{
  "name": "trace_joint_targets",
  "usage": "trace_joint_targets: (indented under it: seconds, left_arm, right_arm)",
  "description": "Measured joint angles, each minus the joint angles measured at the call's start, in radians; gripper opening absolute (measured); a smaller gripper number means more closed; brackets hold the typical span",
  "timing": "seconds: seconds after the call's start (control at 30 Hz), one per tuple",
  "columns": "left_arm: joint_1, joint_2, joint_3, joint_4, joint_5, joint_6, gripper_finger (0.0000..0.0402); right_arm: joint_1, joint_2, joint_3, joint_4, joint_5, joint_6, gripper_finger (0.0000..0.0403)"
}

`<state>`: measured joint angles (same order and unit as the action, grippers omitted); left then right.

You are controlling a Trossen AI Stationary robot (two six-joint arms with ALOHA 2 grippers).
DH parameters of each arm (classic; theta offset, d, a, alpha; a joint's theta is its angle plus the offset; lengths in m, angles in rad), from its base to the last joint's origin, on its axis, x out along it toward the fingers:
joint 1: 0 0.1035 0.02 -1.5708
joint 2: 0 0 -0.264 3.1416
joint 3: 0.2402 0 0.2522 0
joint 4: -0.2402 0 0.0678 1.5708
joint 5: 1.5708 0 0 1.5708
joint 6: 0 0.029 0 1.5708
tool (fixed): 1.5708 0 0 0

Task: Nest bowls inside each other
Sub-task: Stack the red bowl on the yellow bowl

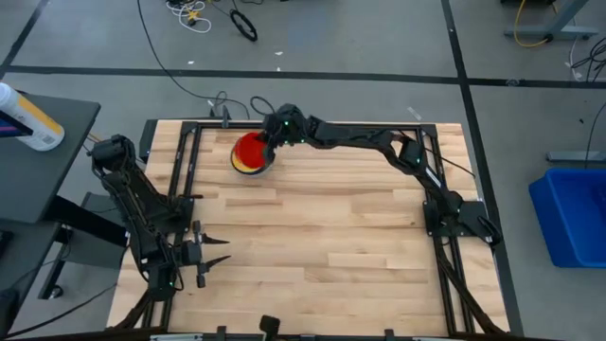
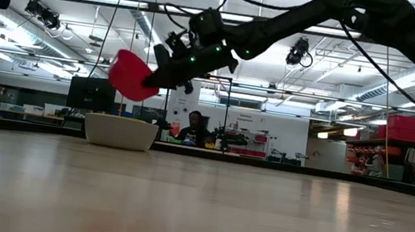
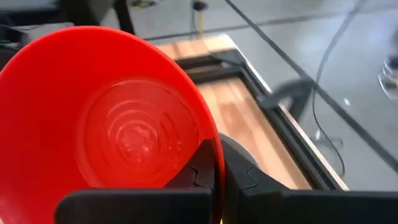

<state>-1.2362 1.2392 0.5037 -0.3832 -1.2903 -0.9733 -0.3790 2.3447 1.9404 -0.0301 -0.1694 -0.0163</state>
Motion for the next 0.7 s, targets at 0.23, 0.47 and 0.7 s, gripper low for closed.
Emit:
trace_joint_targets:
  seconds: [0.23, 0.47, 0.7]
  left_arm:
    - [0.000, 0.000, 0.000, -0.002, 0.000, 0.000, 0.0190]
    - [0.000, 0.000, 0.000, -0.008, -0.018, 0.000, 0.0190]
    - [0.000, 0.000, 0.000, -0.010, -0.023, -0.016, 0.0190]
  right_arm:
    - [-0.031, 0.001, 0.000, -0.103, -0.061, 0.036, 0.0001]
    - [-0.033, 0.050, 0.051, -0.188, -0.105, 0.034, 0.0001]
    - [-0.024, 0.242, 0.397, -0.377, -0.129, 0.022, 0.0001]
